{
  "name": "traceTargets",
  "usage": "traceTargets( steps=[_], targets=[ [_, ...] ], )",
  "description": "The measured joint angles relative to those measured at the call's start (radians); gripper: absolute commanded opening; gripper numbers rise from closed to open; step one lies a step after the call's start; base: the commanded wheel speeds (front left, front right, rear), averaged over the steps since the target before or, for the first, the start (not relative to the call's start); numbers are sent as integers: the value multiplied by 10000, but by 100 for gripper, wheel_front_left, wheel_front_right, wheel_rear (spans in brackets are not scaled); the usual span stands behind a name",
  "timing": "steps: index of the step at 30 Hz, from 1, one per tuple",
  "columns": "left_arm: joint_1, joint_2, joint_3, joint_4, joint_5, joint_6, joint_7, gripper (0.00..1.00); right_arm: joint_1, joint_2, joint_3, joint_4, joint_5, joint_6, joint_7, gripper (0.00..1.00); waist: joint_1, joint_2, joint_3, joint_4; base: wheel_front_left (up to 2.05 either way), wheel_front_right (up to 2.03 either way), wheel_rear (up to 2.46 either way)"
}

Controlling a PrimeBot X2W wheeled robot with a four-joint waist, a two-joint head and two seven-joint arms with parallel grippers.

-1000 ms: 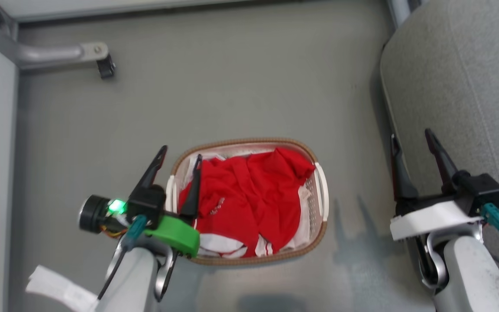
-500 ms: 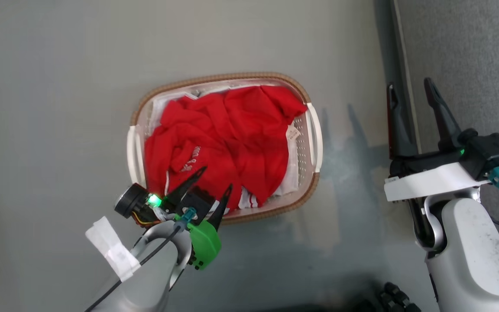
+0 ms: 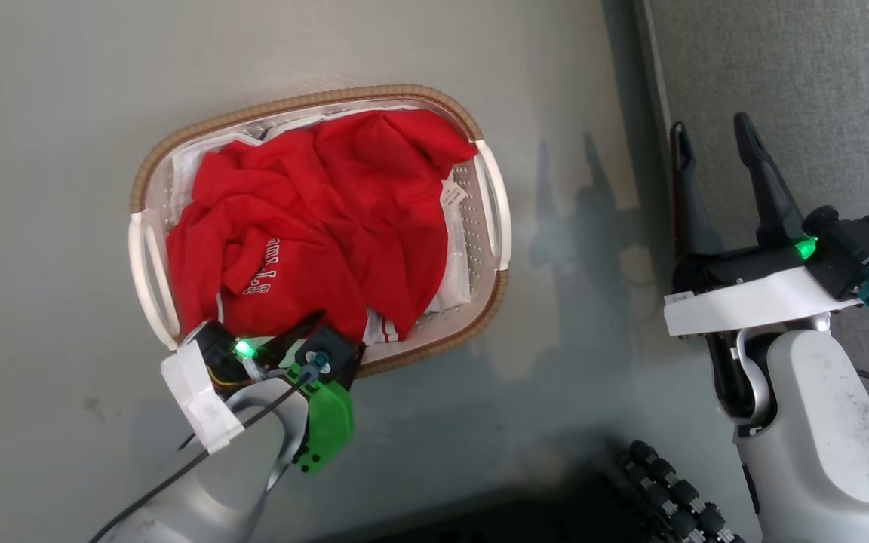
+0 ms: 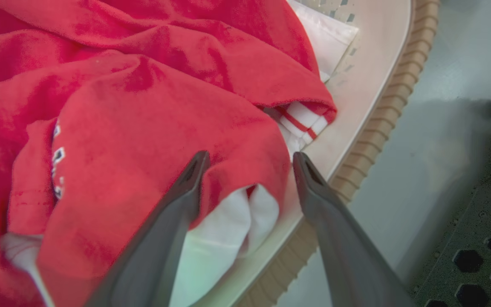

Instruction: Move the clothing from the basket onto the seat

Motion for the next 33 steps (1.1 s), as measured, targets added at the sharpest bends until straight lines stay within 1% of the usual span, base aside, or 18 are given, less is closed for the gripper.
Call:
traceTargets(
  steps=[2, 9, 10, 11, 13, 20, 27, 31, 33],
  targets=[
    [-151, 44, -36, 261, 2, 23, 148, 100, -4, 2, 59, 0, 81, 0, 0, 100, -1, 0, 69, -111, 0, 0, 0],
    [-538, 136, -58, 951, 15, 430, 489, 100, -11, 0, 203, 15, 267, 0, 0, 100, -2, 0, 151, -422, 0, 0, 0],
    [-555, 142, -58, 1001, 8, 441, 489, 69, -11, 2, 213, 27, 276, 0, 0, 100, -1, 0, 141, -449, 0, 0, 0],
    [-557, 136, -52, 1055, -10, 441, 487, 42, -11, 2, 213, 38, 301, 0, 0, 100, -2, 0, 122, -466, 0, 0, 0],
    [-560, 121, -56, 1154, -71, 439, 479, 0, -10, 2, 207, 67, 324, 0, 0, 100, -2, 0, 68, -483, 0, 0, 0],
    [-558, -12, -100, 1210, -286, 368, 25, 0, 42, 4, 69, 253, 146, 0, 0, 100, -2, 0, -346, -389, 0, 0, 0],
    [-524, -13, -174, 913, -353, 360, -349, 0, 291, 6, -130, 460, -257, 0, 0, 100, -2, 0, -1096, -82, 0, 0, 0],
    [-336, -33, -125, 518, -477, 351, -412, 0, 575, 8, -263, 589, -548, 0, 0, 100, -1, 0, -1689, 150, 0, 0, 0],
    [-221, -36, -96, 21, -516, 332, -433, 0, 755, 8, -295, 677, -686, 0, 0, 100, -2, 0, -2016, 269, 0, 0, 0]
  ],
)
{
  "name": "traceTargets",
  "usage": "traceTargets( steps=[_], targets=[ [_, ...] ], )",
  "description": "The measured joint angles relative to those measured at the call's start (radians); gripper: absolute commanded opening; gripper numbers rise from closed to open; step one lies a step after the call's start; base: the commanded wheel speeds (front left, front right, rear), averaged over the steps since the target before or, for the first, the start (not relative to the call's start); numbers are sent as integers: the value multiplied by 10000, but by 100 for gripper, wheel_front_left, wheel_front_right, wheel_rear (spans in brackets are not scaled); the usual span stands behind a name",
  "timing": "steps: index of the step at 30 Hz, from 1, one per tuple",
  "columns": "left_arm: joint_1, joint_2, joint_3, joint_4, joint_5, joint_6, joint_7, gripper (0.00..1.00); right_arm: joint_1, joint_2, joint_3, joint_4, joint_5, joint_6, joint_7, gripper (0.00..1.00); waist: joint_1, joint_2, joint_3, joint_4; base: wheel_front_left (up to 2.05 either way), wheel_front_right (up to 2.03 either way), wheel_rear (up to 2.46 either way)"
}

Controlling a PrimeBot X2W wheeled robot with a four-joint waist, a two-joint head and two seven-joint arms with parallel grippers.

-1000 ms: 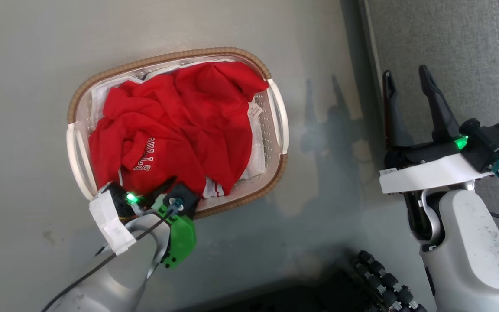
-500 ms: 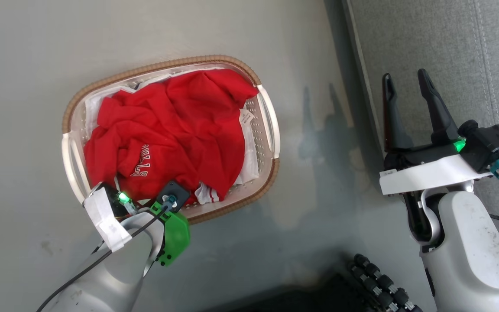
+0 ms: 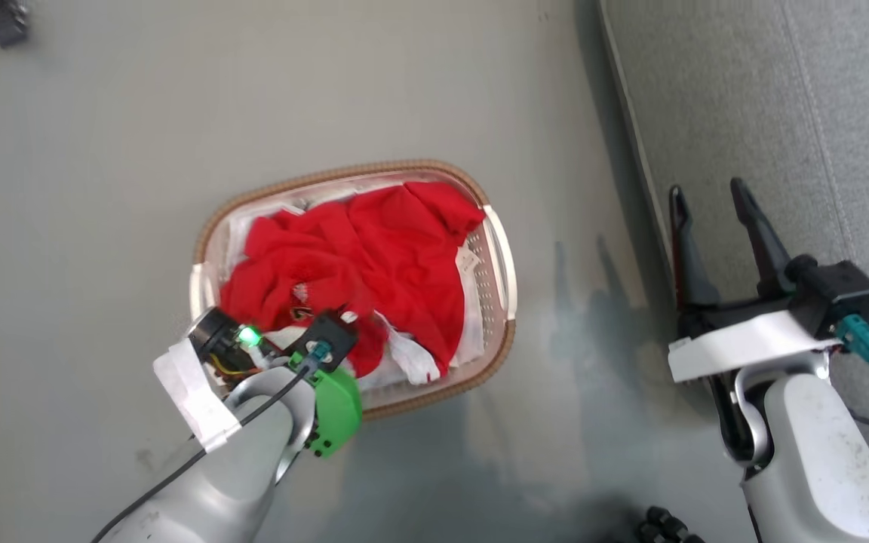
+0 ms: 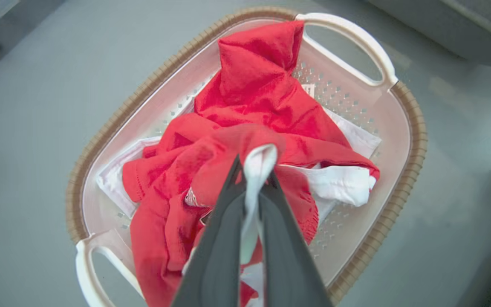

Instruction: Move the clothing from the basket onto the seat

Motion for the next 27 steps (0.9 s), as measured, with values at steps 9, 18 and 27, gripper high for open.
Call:
traceTargets(
  steps=[9, 18, 27],
  targets=[
    [784, 481, 334, -2408, -113, -88, -8, 0, 941, 6, -102, 278, -318, 2, 0, 100, 0, 0, -1825, 555, 0, 0, 0],
    [960, 978, 470, -3716, -98, -180, -17, 0, 1866, 2, -136, 483, -508, 2, 0, 100, -1, 0, -3699, 973, 0, 0, 0],
    [-308, 1356, 211, -4466, -15, -286, 44, 0, 2191, -2, 4, 556, -606, 2, 0, 100, -1, 0, -5141, 1262, 0, 0, 0]
  ],
)
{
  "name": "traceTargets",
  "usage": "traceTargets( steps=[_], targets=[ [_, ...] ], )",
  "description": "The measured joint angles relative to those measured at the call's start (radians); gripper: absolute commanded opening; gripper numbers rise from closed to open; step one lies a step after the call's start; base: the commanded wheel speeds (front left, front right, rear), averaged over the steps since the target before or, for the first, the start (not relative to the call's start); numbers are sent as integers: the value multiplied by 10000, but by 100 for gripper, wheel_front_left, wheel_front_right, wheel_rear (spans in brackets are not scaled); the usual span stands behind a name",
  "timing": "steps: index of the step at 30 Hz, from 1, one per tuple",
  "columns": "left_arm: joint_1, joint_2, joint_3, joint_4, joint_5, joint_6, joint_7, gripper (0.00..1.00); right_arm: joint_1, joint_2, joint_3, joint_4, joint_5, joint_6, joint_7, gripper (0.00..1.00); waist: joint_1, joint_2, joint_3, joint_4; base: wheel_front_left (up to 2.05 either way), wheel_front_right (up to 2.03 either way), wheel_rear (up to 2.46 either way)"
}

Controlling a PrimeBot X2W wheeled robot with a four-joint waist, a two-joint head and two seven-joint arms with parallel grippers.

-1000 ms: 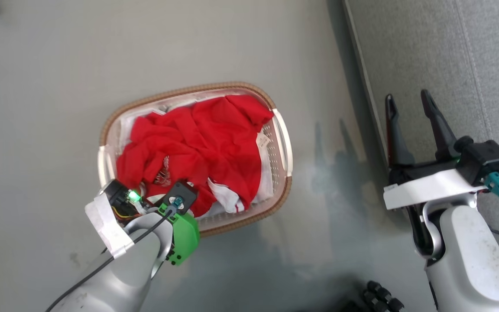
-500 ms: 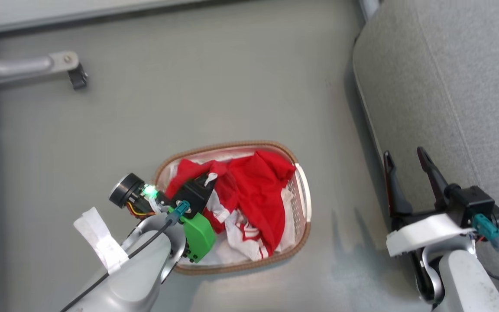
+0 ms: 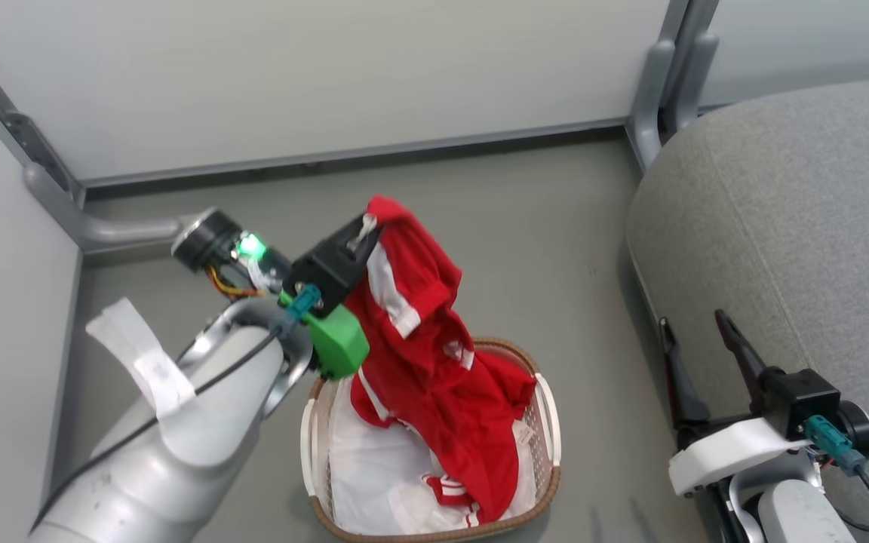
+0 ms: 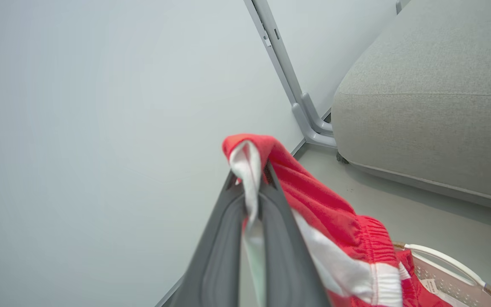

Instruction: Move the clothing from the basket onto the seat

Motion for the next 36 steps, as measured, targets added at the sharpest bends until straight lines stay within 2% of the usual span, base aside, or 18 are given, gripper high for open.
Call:
traceTargets(
  steps=[7, 18, 30, 36],
  targets=[
    [-1156, 21, -94, -412, -153, -31, 232, 0, -314, 4, 577, -79, -69, 0, 0, 100, 0, 0, -489, 4, 0, 0, 0],
    [-1778, -174, -217, -734, -571, -44, 408, 0, -1336, 2, 1822, 25, -38, 0, -12, 100, 0, 0, -630, -70, 0, 0, 0],
    [-1855, -454, -784, -1824, -909, -46, 629, 0, -2317, 6, 2878, 1937, -437, 0, -12, 100, 0, 0, -760, 324, 0, 0, 0],
    [-1877, -443, -999, -2556, -1034, -48, 715, 0, -2814, 2, 2934, 2828, -508, 0, -12, 100, 0, 0, -773, 554, 0, 0, 0]
  ],
)
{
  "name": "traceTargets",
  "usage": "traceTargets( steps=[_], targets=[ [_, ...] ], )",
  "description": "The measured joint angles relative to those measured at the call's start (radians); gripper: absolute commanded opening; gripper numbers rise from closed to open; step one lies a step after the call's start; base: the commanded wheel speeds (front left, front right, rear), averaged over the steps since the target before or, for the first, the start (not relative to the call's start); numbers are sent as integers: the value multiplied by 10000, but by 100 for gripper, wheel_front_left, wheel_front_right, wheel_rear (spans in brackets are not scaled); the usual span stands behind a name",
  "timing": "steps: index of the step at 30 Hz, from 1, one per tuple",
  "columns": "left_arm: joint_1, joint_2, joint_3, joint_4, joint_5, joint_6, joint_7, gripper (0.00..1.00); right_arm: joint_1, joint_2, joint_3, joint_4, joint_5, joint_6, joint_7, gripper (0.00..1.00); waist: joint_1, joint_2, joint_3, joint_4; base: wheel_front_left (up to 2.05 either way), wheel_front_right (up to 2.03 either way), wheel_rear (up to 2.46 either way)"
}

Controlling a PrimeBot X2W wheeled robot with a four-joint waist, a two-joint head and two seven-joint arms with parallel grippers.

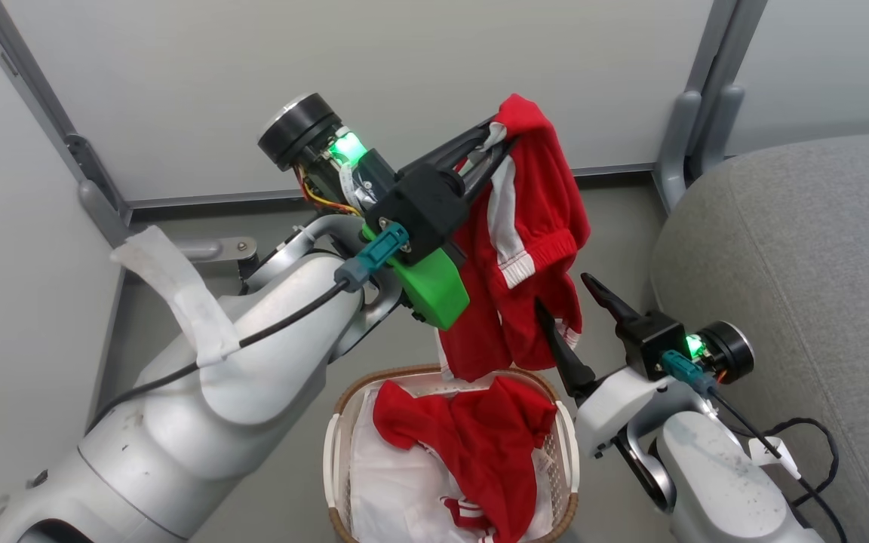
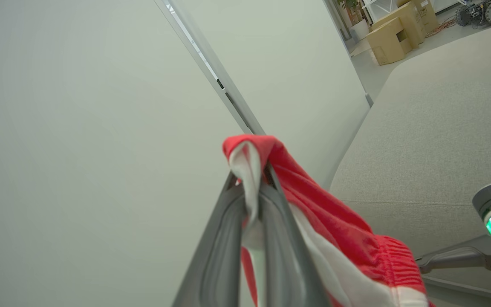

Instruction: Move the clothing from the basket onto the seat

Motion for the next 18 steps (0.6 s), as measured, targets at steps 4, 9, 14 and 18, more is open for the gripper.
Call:
traceTargets(
  steps=[4, 9, 14, 18],
  targets=[
    [-17, 73, -176, -518, -36, -2, 38, 0, -344, -4, -58, 376, -46, 0, 0, 100, 0, 0, -11, 157, 0, 0, 0],
    [-31, 224, -270, -980, -119, -4, 88, 0, -714, 0, 155, 677, 96, 0, 0, 98, 0, 0, -44, 309, 0, 0, 0],
    [185, 397, -142, -1273, -355, 165, 86, 0, -989, 4, 343, 903, 384, 0, 0, 0, 0, 0, -90, 399, 0, 0, 0],
    [726, 836, 102, -1264, -702, 418, 119, 0, -1045, 2, 309, 819, 443, 0, 0, 0, 0, 0, -82, 355, 0, 0, 0]
  ],
)
